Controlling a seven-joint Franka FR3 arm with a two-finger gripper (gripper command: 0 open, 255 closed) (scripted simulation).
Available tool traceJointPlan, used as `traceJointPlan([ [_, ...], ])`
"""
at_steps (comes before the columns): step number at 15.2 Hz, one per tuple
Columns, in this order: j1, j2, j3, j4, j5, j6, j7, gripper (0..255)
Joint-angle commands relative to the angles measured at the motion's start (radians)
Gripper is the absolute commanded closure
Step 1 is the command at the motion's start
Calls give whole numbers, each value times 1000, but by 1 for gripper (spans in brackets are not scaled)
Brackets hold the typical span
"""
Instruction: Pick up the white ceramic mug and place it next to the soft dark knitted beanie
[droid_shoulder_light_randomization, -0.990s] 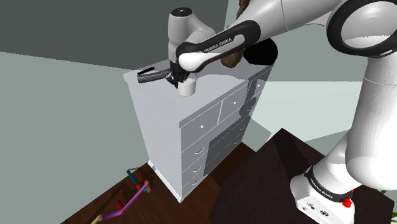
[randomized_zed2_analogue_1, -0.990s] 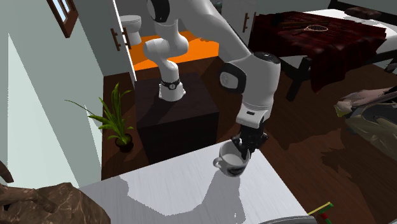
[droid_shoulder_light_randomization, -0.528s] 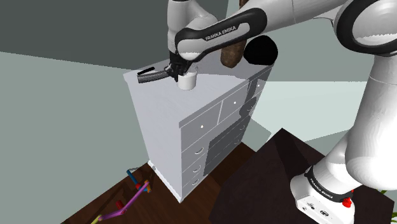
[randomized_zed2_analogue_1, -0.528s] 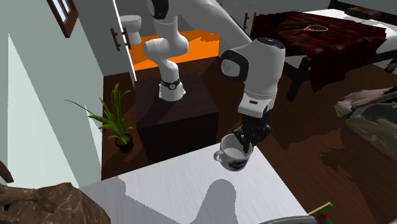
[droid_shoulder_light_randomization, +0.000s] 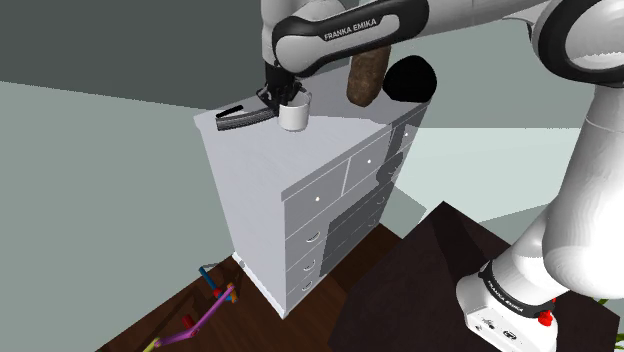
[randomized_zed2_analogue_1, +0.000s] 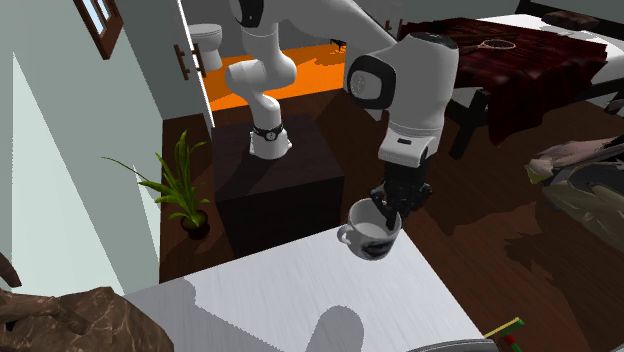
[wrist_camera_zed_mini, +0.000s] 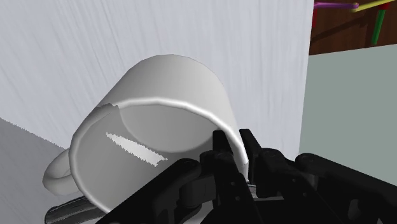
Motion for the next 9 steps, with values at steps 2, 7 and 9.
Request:
traceJointPlan([
  [2, 0, -12, 3, 24, 7, -36, -8, 255],
  [7, 1, -23, 6, 76, 16, -97, -21, 255],
  [9, 2, -25, 7, 99, 19, -122, -26, 255],
])
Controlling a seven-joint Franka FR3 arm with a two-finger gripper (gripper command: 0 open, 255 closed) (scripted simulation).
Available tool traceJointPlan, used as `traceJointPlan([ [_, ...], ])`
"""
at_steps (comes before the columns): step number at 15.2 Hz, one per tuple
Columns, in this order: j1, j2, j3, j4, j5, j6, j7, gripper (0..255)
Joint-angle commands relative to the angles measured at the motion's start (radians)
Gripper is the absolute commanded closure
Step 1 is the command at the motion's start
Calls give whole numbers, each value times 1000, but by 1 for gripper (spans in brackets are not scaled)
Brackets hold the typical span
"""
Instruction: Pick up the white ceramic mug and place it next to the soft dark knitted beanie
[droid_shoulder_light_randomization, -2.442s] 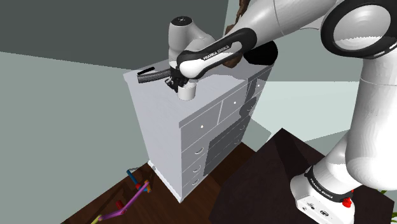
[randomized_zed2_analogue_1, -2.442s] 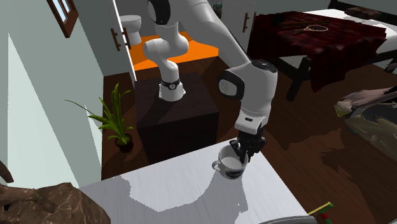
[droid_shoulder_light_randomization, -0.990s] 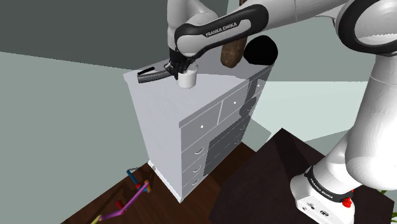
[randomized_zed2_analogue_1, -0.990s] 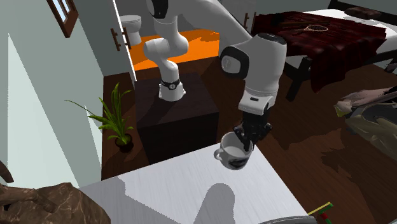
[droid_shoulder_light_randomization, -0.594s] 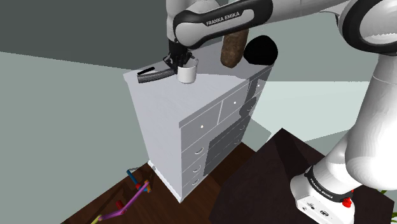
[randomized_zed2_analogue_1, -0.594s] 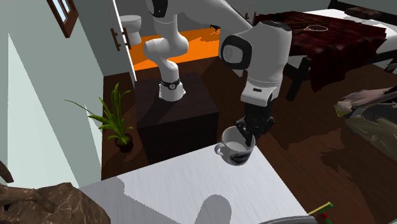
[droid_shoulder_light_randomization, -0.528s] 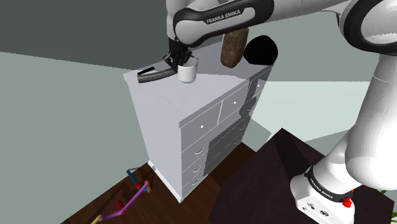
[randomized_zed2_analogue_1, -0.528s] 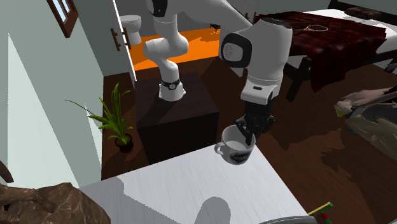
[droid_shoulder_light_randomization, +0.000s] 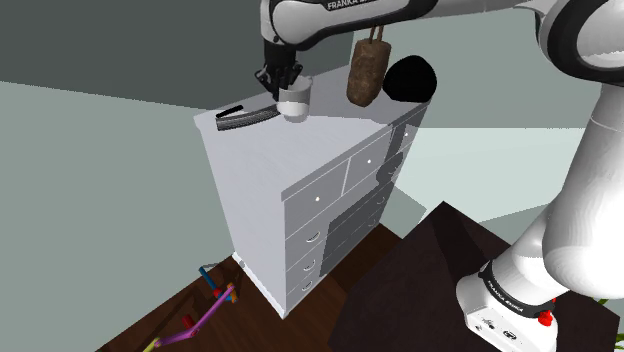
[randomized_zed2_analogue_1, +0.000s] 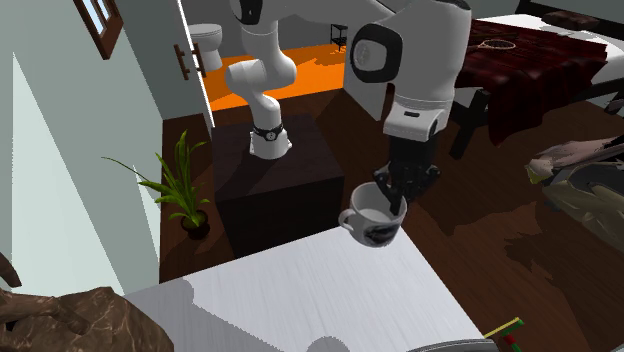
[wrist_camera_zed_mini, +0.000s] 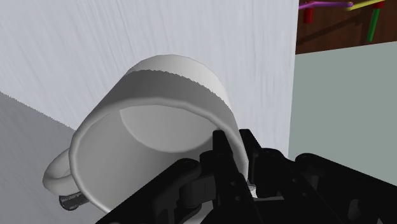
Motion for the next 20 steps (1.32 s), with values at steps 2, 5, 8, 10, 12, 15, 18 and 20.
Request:
traceJointPlan([
  [2, 2, -4, 2, 35, 4, -39, -7, 255],
  [5, 4, -5, 3, 74, 7, -78, -14, 255],
  [8, 6, -3, 4, 116, 10, -118, -21, 255],
  [10, 8, -1, 5, 146, 11, -145, -25, 255],
  [12, 10, 3, 6, 179, 12, -174, -30, 255],
  [15, 14, 11, 6, 231, 12, -217, -37, 255],
  [18, -1, -2, 2, 238, 21, -233, -61, 255],
  [20, -38, -38, -8, 185, 39, -209, -102, 255],
])
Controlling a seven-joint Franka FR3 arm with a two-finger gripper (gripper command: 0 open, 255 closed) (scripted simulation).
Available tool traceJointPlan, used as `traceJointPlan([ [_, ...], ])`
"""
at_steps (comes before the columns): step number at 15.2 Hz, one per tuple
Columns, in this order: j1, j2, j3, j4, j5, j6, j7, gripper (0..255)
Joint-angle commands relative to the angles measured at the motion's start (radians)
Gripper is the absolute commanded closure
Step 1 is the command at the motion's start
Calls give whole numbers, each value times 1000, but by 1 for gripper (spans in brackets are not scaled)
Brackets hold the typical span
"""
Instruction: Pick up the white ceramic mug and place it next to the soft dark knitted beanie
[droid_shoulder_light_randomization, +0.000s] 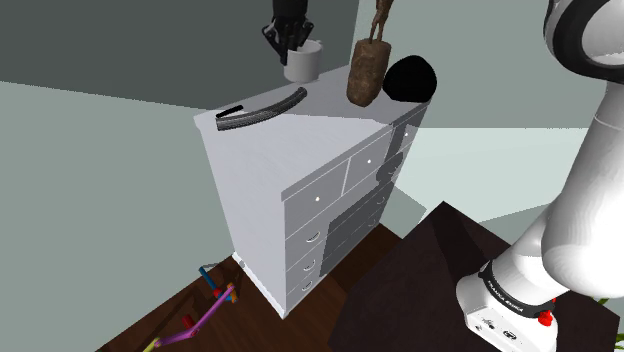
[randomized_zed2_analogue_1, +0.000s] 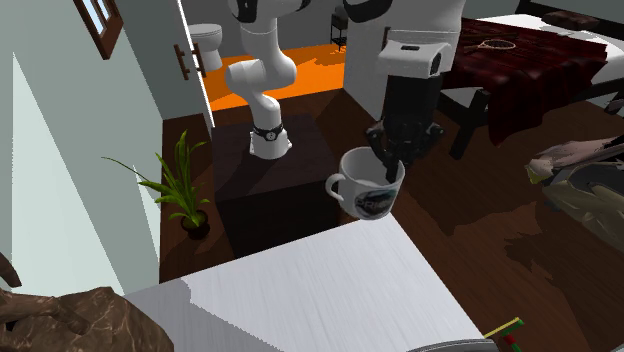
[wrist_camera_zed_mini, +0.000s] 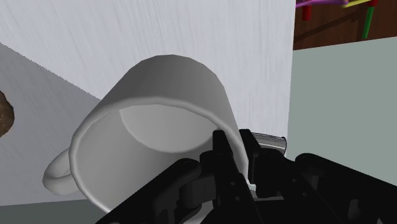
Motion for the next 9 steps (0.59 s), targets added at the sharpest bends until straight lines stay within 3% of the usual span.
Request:
traceJointPlan([
  [1, -33, -35, -10, -47, 17, 19, -39, 255],
  [9, -158, -122, -68, -169, 83, 81, -219, 255],
])
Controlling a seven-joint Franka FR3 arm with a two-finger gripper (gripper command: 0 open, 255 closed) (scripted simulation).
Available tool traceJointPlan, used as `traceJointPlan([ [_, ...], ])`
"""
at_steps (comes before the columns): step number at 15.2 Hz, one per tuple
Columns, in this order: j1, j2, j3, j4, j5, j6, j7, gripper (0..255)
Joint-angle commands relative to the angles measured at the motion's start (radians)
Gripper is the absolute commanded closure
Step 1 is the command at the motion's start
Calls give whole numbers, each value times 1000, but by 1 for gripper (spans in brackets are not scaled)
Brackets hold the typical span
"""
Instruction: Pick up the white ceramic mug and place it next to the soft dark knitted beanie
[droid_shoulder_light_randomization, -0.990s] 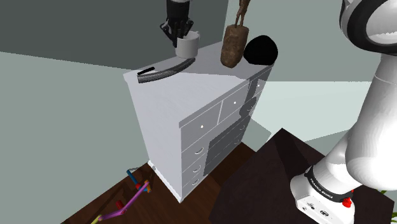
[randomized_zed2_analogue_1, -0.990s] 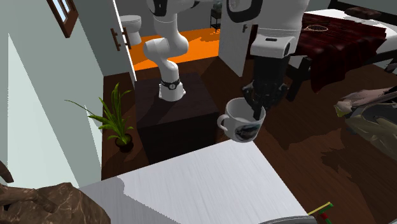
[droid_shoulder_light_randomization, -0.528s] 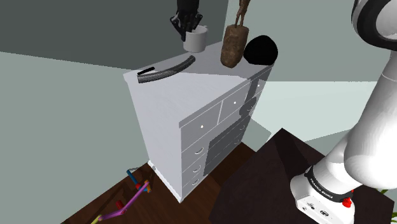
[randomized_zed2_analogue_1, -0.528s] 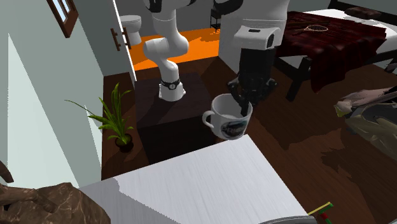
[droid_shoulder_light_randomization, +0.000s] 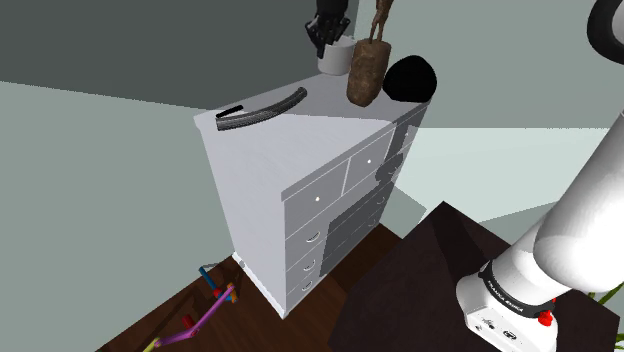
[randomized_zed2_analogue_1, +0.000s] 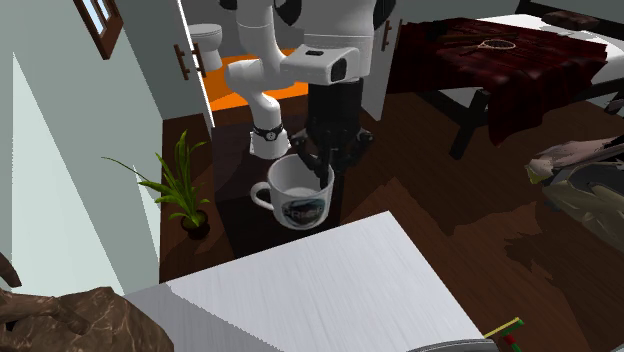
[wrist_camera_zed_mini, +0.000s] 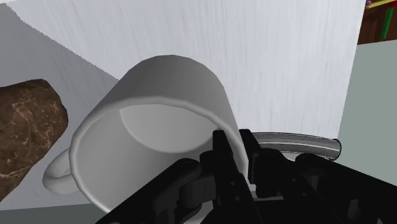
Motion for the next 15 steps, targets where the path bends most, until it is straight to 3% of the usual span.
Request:
traceJointPlan([
  [1, -29, -10, -16, -14, 15, 11, -48, 255],
  [8, -128, -23, -75, -34, 65, 32, -213, 255],
  [15, -224, 14, -132, 15, 114, 28, -375, 255],
])
